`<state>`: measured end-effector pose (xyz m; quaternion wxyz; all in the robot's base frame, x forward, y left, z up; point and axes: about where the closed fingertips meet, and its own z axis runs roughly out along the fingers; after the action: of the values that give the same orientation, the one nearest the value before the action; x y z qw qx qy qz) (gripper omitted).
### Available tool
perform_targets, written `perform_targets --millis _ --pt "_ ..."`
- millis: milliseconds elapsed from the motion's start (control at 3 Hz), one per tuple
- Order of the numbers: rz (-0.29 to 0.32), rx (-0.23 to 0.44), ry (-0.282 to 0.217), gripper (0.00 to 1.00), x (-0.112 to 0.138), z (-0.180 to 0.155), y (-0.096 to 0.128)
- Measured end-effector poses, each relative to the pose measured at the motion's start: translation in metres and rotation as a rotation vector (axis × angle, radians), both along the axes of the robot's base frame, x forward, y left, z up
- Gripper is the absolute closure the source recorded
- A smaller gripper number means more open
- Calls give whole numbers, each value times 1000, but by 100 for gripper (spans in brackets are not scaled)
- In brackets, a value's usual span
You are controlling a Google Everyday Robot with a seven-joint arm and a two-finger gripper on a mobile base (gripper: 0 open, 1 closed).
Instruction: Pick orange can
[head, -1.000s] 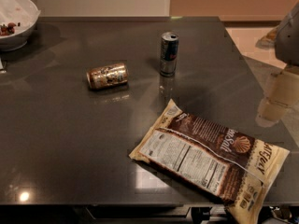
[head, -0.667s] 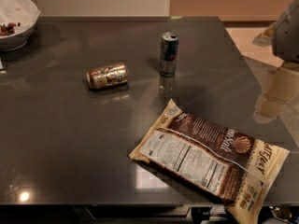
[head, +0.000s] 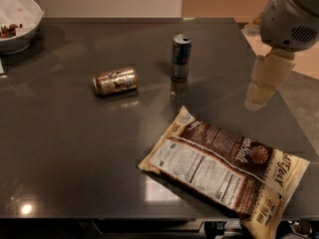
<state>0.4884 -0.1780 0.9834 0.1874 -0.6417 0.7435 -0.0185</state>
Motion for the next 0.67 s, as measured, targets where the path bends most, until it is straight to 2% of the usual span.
perform_targets --millis 667 --pt "105 71 -10 0 57 0 59"
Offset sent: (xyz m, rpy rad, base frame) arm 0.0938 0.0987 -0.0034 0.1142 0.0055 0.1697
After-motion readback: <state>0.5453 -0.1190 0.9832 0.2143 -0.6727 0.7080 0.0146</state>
